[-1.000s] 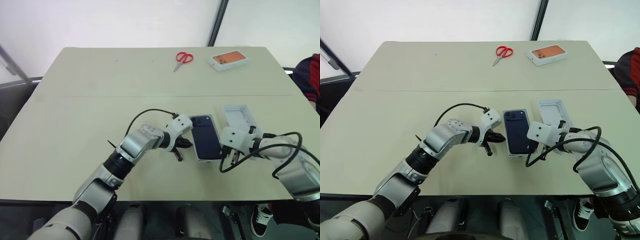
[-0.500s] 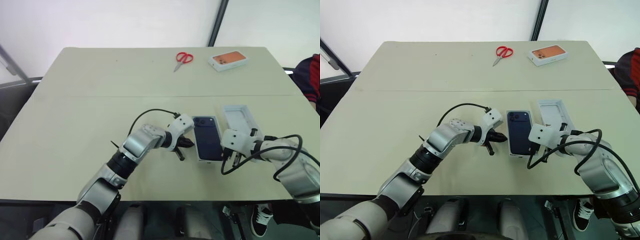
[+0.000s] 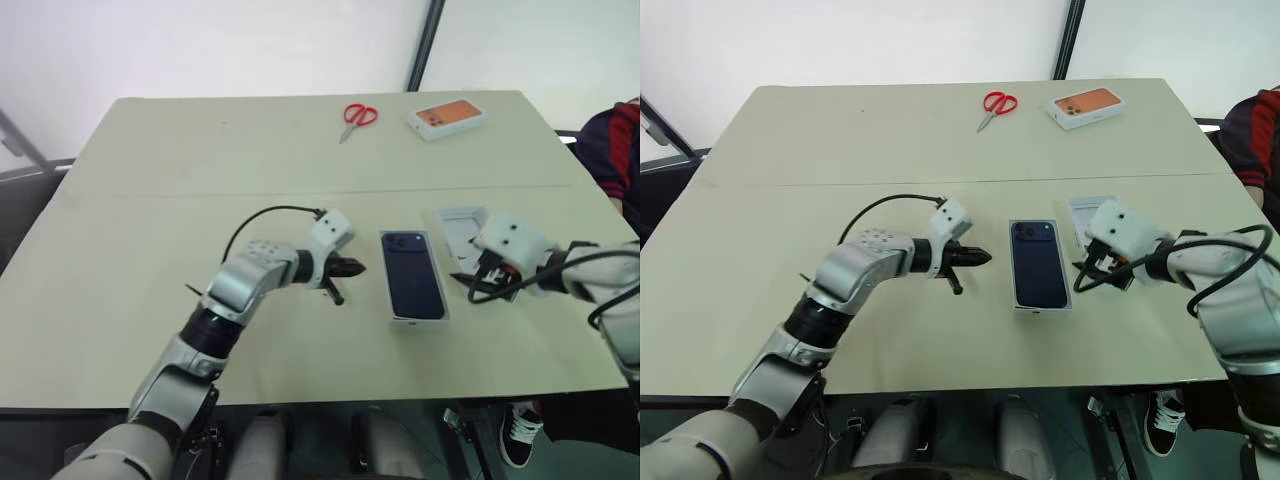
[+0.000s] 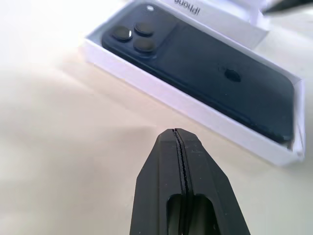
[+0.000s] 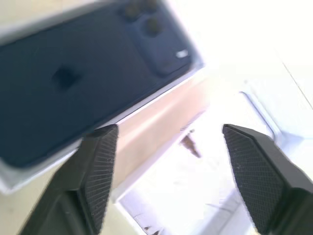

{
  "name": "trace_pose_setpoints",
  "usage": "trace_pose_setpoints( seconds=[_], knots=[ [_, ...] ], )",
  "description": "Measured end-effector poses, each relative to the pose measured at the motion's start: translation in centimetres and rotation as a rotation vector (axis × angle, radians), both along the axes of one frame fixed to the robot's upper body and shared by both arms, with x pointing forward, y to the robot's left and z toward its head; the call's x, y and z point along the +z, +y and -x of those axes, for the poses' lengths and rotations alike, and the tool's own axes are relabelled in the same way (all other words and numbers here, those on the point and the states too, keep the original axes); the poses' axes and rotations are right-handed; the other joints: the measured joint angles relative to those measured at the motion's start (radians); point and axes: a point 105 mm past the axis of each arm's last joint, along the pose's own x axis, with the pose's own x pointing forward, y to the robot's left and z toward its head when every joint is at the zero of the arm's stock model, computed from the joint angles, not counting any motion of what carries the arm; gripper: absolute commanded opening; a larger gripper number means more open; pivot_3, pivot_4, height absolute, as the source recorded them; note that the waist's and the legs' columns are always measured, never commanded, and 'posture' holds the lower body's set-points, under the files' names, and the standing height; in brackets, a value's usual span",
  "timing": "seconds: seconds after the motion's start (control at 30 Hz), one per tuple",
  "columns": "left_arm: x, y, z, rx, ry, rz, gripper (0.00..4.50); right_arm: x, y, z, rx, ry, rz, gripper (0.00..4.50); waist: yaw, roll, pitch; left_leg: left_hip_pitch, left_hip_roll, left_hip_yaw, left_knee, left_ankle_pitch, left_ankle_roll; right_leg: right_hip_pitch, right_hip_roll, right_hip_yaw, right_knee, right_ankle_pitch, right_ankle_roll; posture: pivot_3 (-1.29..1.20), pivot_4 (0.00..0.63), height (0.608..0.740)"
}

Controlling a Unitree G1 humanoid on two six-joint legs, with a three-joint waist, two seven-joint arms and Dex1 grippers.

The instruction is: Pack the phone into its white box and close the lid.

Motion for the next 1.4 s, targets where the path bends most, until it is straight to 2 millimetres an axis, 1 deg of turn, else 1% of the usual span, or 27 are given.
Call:
trace_pose_setpoints(
  seconds=[0.03,0.1,0.17,0.27,0.4,0.5,0.57,0.67,0.7,0.87,0.97,1.0,1.07,1.13,1.17,1.2,1.23,1.3,1.4],
  knots=[
    [0.4,0.8,0.2,-0.006,-0.035,0.028,0.00,0.0,-0.3,-0.7,-0.066,0.019,-0.042,3.36,-0.002,0.000,0.000,0.000,0.000,0.000,0.000,0.000,0.000,0.000,0.000,0.000,0.000,0.000,0.000,0.00,0.150,0.740],
    [1.0,2.0,0.8,-0.036,-0.104,0.072,0.00,-0.9,-1.3,-2.0,-0.211,0.081,-0.114,3.36,-0.002,0.000,0.000,0.000,0.000,0.000,0.000,0.000,0.000,0.000,-0.001,0.000,0.000,0.000,0.000,0.00,0.150,0.740],
    [1.2,3.0,1.4,-0.071,-0.150,0.088,0.00,-1.9,-1.2,-2.6,-0.293,0.149,-0.165,3.36,-0.002,0.001,0.000,0.000,0.000,0.001,-0.001,0.000,-0.001,-0.001,-0.001,0.001,0.000,0.000,0.000,0.00,0.150,0.740],
    [1.5,3.9,2.3,-0.122,-0.213,0.104,0.00,-2.9,-0.8,-3.0,-0.364,0.240,-0.208,3.36,0.003,0.002,0.001,-0.002,0.000,0.000,-0.001,0.000,0.000,-0.002,-0.002,0.000,-0.001,0.000,0.000,0.00,0.150,0.740],
    [1.7,4.5,3.8,-0.198,-0.234,0.128,0.00,-3.3,-0.5,-3.1,-0.429,0.325,-0.240,3.36,0.003,0.002,0.001,-0.002,-0.001,0.001,-0.001,0.000,0.000,-0.002,-0.002,0.001,-0.001,0.000,0.000,0.00,0.150,0.740],
    [1.7,4.7,4.4,-0.212,-0.233,0.137,0.00,-3.9,-0.9,-3.1,-0.484,0.366,-0.242,2.59,0.001,0.002,0.001,-0.002,-0.001,0.001,-0.001,-0.001,0.001,-0.002,-0.002,0.001,-0.001,0.000,0.000,0.00,0.150,0.740],
    [2.0,4.7,4.6,-0.217,-0.247,0.148,0.00,-4.0,-1.1,-3.2,-0.516,0.374,-0.243,1.54,-0.002,0.002,0.001,-0.002,-0.001,0.001,-0.001,-0.001,0.001,-0.002,-0.002,0.001,-0.001,0.000,0.000,0.00,0.150,0.740],
    [2.3,4.7,4.8,-0.223,-0.262,0.153,0.00,-4.0,-0.8,-3.3,-0.529,0.390,-0.259,0.10,-0.003,0.002,0.001,-0.001,0.000,0.001,-0.001,-0.001,0.001,-0.002,-0.001,0.001,-0.001,0.000,0.000,0.00,0.150,0.740],
    [2.1,4.7,4.9,-0.220,-0.258,0.154,0.00,-4.0,-0.8,-3.3,-0.538,0.394,-0.264,0.03,-0.003,0.002,0.001,-0.001,0.000,0.001,-0.001,-0.001,0.001,-0.002,-0.001,0.000,0.000,0.000,0.000,0.00,0.150,0.740],
    [2.0,4.8,4.9,-0.212,-0.260,0.156,0.00,-3.7,-0.5,-3.1,-0.564,0.428,-0.323,0.03,-0.003,0.002,0.001,-0.001,0.000,0.001,-0.001,-0.001,0.001,-0.002,-0.001,0.001,0.000,0.000,0.000,0.00,0.150,0.740],
    [2.1,5.1,4.3,-0.173,-0.269,0.163,0.00,-2.3,-0.1,-3.3,-0.539,0.392,-0.368,0.03,-0.003,0.002,0.001,-0.001,0.000,0.001,-0.001,-0.001,0.001,-0.002,-0.001,0.001,0.000,0.000,0.000,0.00,0.150,0.740],
    [2.1,5.4,4.0,-0.149,-0.268,0.164,0.00,-1.5,0.2,-3.5,-0.517,0.372,-0.396,0.03,-0.004,0.003,0.001,-0.001,0.000,0.001,-0.001,-0.001,0.001,-0.003,-0.001,0.001,0.000,0.000,0.000,0.00,0.150,0.740],
    [1.9,6.5,2.9,-0.068,-0.262,0.166,0.00,1.5,1.2,-3.8,-0.439,0.306,-0.495,0.03,-0.006,0.005,0.002,-0.002,0.000,0.002,-0.002,-0.001,0.001,-0.004,0.000,0.001,0.001,0.000,0.000,0.00,0.150,0.740],
    [1.6,8.0,1.6,0.027,-0.253,0.168,0.00,5.2,3.5,-3.5,-0.270,0.240,-0.640,0.03,-0.007,0.005,0.002,-0.001,0.001,0.001,-0.003,-0.001,0.001,-0.004,0.001,0.001,0.001,0.000,0.000,0.00,0.150,0.740],
    [1.6,8.5,1.2,0.060,-0.250,0.169,0.00,6.4,4.9,-3.1,-0.175,0.232,-0.700,0.03,-0.006,0.004,0.002,-0.001,0.001,0.001,-0.004,-0.001,0.001,-0.004,0.001,0.000,0.001,0.000,0.000,0.00,0.150,0.740],
    [1.5,9.1,0.8,0.094,-0.248,0.172,0.00,7.2,6.6,-2.4,-0.062,0.246,-0.779,0.03,-0.005,0.004,0.002,-0.001,0.002,0.000,-0.004,-0.001,0.001,-0.004,0.002,0.000,0.000,0.000,0.000,0.00,0.150,0.740],
    [1.4,9.4,0.6,0.111,-0.246,0.174,0.00,7.3,7.9,-1.8,0.011,0.276,-0.827,0.03,-0.005,0.003,0.001,-0.001,0.002,0.001,-0.004,-0.001,0.001,-0.004,0.002,0.000,0.000,0.000,0.000,0.00,0.150,0.740],
    [1.5,9.5,0.3,0.123,-0.255,0.183,0.00,6.1,10.3,-0.6,0.107,0.382,-0.930,0.03,-0.002,0.003,0.001,-0.001,0.002,0.001,-0.004,-0.001,0.001,-0.003,0.000,0.000,0.001,0.000,0.000,0.00,0.150,0.740],
    [1.9,9.2,-0.1,0.122,-0.266,0.194,0.00,3.9,12.0,0.5,0.089,0.480,-1.016,0.03,0.007,0.003,0.002,-0.003,0.000,0.000,-0.002,-0.001,0.001,-0.003,-0.002,-0.001,0.000,0.000,0.000,0.00,0.150,0.740]
  ],
)
